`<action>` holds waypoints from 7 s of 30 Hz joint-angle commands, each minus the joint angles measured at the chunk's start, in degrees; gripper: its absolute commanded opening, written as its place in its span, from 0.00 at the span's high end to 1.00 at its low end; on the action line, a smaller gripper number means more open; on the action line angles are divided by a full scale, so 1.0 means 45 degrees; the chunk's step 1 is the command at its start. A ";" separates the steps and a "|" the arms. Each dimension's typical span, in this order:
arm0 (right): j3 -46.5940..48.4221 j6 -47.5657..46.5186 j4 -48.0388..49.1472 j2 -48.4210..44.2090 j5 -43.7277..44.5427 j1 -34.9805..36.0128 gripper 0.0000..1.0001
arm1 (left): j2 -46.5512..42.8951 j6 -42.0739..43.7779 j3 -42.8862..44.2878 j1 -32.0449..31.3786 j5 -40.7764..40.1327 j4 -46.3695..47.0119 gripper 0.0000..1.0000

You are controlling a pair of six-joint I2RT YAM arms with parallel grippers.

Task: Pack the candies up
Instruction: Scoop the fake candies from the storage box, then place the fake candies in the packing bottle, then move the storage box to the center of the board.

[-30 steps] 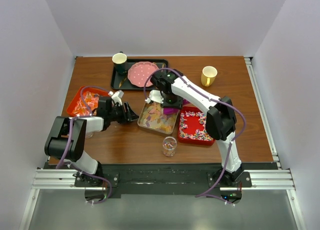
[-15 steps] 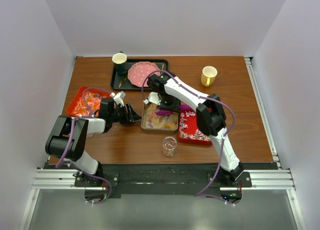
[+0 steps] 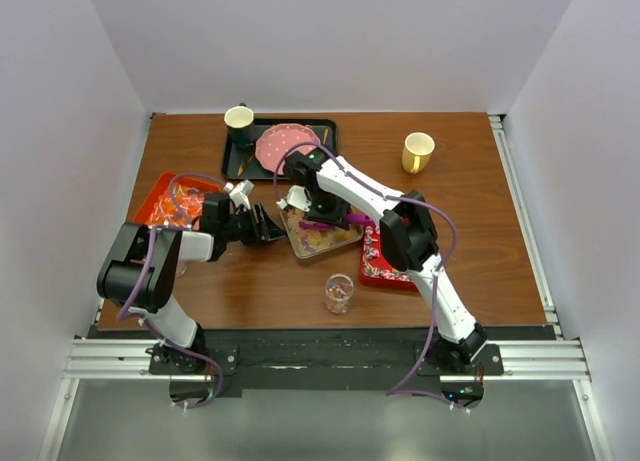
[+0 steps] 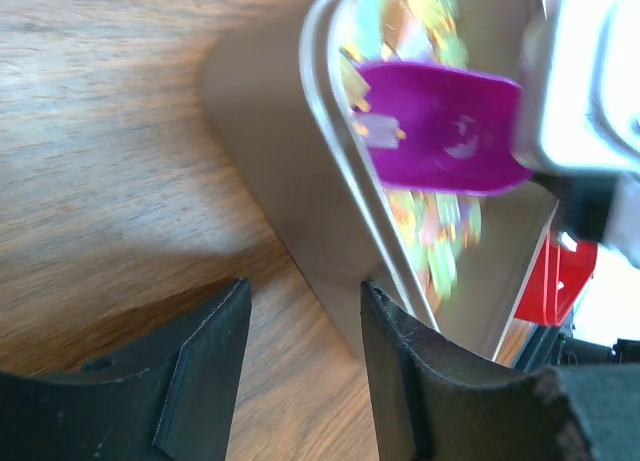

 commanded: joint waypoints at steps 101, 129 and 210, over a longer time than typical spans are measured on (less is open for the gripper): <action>-1.0653 -0.8829 -0.1891 -1.2257 0.5151 0.3418 1.00 | -0.4427 0.5948 0.4064 0.3145 0.1593 -0.7249 0.42; -0.7066 -0.5356 -0.1736 -1.1459 0.3027 0.2543 1.00 | 0.1077 0.7080 0.6894 0.1388 -0.1416 -0.8518 0.42; -0.3876 -0.2540 0.0667 -0.8292 0.1676 -0.2206 1.00 | -0.1104 1.3603 0.6195 -0.1618 -0.1689 -1.4164 0.91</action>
